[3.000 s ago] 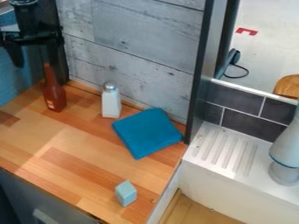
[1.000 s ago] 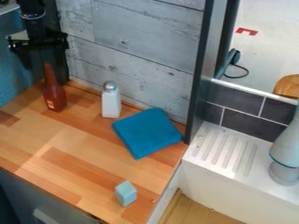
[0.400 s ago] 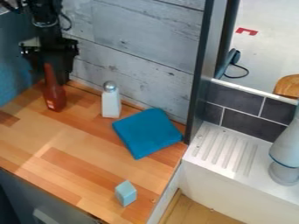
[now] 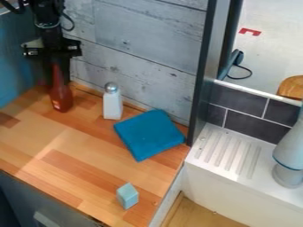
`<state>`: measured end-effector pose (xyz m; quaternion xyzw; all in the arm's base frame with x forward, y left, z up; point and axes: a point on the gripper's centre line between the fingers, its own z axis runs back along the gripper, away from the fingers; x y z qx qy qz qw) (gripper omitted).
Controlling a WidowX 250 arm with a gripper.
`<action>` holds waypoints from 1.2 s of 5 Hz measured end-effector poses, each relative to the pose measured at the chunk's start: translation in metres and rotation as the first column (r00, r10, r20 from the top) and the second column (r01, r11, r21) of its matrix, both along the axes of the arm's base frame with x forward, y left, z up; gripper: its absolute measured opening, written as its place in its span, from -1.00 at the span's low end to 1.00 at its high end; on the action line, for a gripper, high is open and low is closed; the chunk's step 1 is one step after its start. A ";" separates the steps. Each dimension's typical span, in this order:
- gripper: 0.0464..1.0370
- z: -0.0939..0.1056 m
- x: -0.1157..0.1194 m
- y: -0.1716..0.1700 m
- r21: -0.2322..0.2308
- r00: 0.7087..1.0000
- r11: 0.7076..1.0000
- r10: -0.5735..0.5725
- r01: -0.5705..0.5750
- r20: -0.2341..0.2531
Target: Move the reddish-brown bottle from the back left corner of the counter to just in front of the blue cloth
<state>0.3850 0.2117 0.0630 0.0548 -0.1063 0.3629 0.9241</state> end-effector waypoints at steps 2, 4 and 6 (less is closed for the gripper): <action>-0.42 0.000 -0.001 0.000 0.001 1.000 1.000 0.013 -0.013 -0.009; -0.42 0.057 -0.018 -0.016 0.011 0.995 1.000 0.020 -0.021 0.095; -0.42 0.090 -0.035 -0.091 0.035 0.978 0.990 -0.141 0.137 0.156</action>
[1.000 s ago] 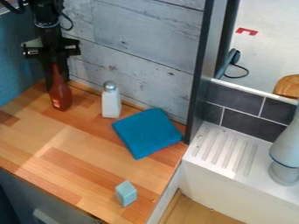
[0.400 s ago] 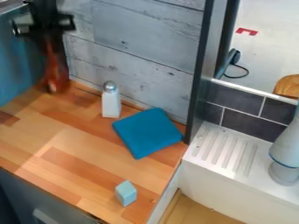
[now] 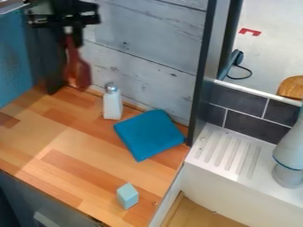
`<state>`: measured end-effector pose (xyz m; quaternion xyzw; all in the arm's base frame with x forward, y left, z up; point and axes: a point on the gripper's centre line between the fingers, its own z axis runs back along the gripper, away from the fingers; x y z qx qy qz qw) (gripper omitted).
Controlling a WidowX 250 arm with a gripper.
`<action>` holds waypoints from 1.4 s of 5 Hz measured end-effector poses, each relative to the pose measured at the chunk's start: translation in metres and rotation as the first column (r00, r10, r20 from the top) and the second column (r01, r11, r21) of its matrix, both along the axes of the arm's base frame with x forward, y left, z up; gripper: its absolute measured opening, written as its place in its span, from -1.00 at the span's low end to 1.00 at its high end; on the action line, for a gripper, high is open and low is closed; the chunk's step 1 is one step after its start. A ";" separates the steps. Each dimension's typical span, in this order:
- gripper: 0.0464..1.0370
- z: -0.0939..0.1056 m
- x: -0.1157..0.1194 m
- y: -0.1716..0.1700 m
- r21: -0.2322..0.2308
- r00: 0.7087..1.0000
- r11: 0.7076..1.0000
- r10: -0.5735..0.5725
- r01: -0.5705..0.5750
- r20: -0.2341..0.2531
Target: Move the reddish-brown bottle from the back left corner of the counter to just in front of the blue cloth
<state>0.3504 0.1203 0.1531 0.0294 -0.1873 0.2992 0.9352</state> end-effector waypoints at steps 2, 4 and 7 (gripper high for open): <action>-0.42 -0.013 -0.003 -0.076 -0.035 0.987 0.987 -0.160 0.159 -0.029; -0.42 -0.029 -0.010 -0.132 -0.052 0.957 0.958 -0.286 0.283 -0.053; -0.42 -0.062 -0.015 -0.159 -0.050 0.934 0.940 -0.342 0.339 -0.107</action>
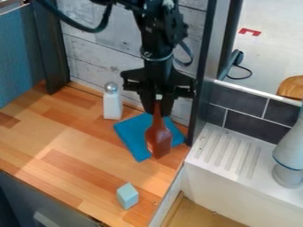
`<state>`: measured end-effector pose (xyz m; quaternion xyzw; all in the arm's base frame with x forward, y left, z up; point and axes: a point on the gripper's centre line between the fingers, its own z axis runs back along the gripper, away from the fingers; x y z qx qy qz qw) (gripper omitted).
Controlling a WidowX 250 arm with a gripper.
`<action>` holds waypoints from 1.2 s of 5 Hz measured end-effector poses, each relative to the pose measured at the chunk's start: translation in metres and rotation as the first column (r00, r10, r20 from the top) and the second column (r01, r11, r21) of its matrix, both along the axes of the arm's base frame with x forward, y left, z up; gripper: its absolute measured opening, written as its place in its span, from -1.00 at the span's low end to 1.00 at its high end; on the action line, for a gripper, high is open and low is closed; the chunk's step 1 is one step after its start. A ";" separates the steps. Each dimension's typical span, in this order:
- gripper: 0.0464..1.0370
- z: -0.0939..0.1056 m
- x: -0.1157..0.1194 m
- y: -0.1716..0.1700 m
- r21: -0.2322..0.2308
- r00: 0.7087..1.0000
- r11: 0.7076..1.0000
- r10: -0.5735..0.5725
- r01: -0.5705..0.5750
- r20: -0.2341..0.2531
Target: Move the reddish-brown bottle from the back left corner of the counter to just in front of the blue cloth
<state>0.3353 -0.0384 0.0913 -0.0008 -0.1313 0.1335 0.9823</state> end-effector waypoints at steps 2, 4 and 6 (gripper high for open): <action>-0.42 -0.016 0.000 0.003 0.023 1.000 1.000 0.001 -0.001 -0.020; -0.42 -0.023 -0.005 0.005 0.032 1.000 0.999 0.010 -0.009 -0.025; -0.42 -0.032 -0.007 -0.003 0.044 0.999 0.999 -0.013 0.015 -0.036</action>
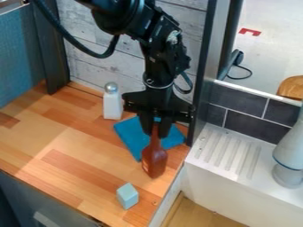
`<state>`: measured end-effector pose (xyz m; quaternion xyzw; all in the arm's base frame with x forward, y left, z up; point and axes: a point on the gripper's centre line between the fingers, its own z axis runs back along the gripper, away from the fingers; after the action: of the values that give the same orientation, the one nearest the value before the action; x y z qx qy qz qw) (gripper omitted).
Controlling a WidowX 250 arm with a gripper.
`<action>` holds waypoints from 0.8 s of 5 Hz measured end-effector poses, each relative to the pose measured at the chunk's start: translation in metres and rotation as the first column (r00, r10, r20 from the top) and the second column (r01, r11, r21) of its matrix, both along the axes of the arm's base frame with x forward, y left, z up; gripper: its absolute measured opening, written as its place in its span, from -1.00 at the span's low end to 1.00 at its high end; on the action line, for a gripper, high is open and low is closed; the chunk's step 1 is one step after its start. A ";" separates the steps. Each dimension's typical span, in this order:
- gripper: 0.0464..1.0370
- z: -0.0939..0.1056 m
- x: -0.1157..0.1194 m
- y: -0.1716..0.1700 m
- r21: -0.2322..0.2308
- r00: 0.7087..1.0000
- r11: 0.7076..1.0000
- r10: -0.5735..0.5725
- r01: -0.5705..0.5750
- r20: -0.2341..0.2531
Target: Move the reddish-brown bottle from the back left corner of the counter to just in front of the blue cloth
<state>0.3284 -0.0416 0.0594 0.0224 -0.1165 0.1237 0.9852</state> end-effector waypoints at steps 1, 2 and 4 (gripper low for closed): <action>-0.34 0.001 0.000 0.000 0.003 1.000 1.000 -0.001 0.001 0.002; -0.07 -0.003 0.000 0.001 0.012 1.000 1.000 0.001 -0.001 -0.001; 0.94 0.007 -0.004 0.003 0.018 1.000 1.000 0.014 -0.014 -0.001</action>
<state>0.3246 -0.0382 0.0663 0.0319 -0.1169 0.1297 0.9841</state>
